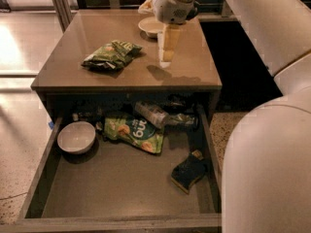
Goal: Place green jalapeno chip bag into top drawer
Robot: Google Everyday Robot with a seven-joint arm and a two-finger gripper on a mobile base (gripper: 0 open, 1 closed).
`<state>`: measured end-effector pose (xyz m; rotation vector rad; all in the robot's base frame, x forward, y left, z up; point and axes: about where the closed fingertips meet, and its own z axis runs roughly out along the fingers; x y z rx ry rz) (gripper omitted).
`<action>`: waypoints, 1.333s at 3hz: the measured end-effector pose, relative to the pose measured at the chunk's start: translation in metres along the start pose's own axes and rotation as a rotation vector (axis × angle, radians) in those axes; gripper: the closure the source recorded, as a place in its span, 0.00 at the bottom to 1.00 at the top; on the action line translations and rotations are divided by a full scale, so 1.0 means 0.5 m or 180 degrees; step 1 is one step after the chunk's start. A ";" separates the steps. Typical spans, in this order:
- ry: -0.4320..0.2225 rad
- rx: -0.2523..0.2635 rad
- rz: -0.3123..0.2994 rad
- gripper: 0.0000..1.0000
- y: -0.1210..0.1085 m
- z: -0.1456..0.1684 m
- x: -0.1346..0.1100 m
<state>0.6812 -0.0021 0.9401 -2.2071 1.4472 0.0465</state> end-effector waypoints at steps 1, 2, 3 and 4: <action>-0.0045 0.0026 -0.0075 0.00 -0.060 0.051 0.002; -0.0110 0.0027 -0.0191 0.00 -0.104 0.088 -0.017; -0.0221 0.0071 -0.0366 0.00 -0.159 0.132 -0.063; -0.0211 0.0066 -0.0371 0.00 -0.167 0.148 -0.063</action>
Offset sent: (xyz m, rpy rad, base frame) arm 0.0848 0.0609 -0.0065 0.0227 -0.0257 0.1108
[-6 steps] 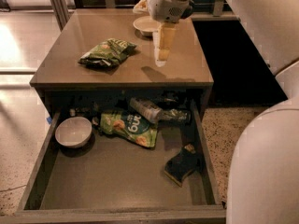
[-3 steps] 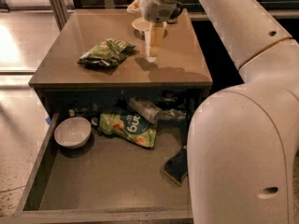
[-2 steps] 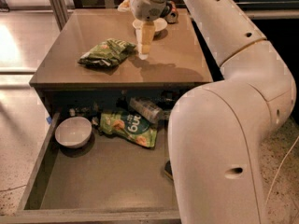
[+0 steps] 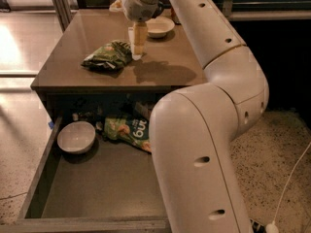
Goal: Place green jalapeno chip bag into top drawer
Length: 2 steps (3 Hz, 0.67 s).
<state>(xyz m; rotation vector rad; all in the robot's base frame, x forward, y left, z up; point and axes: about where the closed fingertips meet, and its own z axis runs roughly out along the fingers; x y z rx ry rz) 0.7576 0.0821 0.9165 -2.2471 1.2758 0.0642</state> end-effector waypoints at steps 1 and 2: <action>-0.0108 -0.0068 -0.0054 0.00 -0.016 0.054 -0.016; -0.0185 -0.0094 -0.0103 0.00 -0.027 0.088 -0.030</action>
Offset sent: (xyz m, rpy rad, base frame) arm 0.0521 0.0441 -0.0094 0.0081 0.0751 0.1067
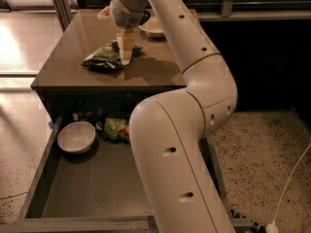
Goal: Place green jalapeno chip bag into top drawer
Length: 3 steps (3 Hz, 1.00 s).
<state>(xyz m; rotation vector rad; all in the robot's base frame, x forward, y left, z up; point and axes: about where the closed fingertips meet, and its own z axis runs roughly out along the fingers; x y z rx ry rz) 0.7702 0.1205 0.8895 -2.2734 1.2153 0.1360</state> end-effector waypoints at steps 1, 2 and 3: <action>-0.0110 -0.0055 -0.0054 0.00 -0.009 0.050 -0.018; -0.0131 -0.0002 -0.0055 0.00 -0.020 0.062 -0.019; -0.0240 -0.0024 -0.0108 0.00 -0.023 0.103 -0.034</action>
Offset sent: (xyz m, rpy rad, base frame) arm 0.0022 0.0199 -0.0150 0.0129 0.0178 0.0322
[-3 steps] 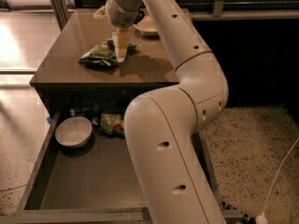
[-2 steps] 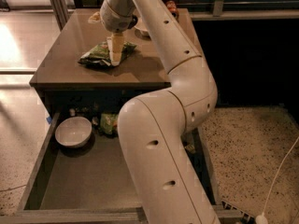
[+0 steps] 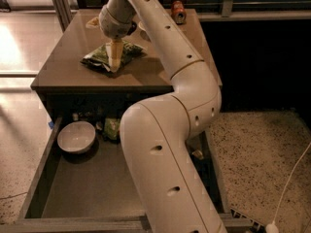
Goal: Place green jalapeno chip bag into top drawer
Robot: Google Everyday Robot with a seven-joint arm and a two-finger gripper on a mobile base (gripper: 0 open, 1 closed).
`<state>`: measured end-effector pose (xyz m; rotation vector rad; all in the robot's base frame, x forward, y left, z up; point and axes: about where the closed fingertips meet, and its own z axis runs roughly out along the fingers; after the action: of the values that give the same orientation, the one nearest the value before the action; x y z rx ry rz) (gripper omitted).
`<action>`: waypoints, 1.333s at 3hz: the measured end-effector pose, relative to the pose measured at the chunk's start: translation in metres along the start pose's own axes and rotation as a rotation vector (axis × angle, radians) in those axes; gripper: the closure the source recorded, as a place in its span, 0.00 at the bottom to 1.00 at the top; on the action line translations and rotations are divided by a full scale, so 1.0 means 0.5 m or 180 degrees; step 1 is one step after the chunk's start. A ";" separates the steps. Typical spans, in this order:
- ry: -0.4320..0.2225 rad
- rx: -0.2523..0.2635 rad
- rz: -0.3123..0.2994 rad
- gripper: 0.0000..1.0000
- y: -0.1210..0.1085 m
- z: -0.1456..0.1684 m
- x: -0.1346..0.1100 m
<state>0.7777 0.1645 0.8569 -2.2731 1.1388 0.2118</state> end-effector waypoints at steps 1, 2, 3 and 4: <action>0.0000 0.0000 0.0000 0.00 0.000 0.000 0.000; 0.0301 -0.0136 0.0031 0.00 -0.005 0.034 0.005; 0.0491 -0.0217 0.0047 0.00 -0.006 0.051 0.009; 0.0491 -0.0216 0.0047 0.03 -0.006 0.051 0.009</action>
Offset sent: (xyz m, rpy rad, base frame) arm 0.0017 0.0080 -0.0198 -0.2100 -0.0016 -0.0557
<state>0.7857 0.1775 0.8356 -2.3753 1.2439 0.0831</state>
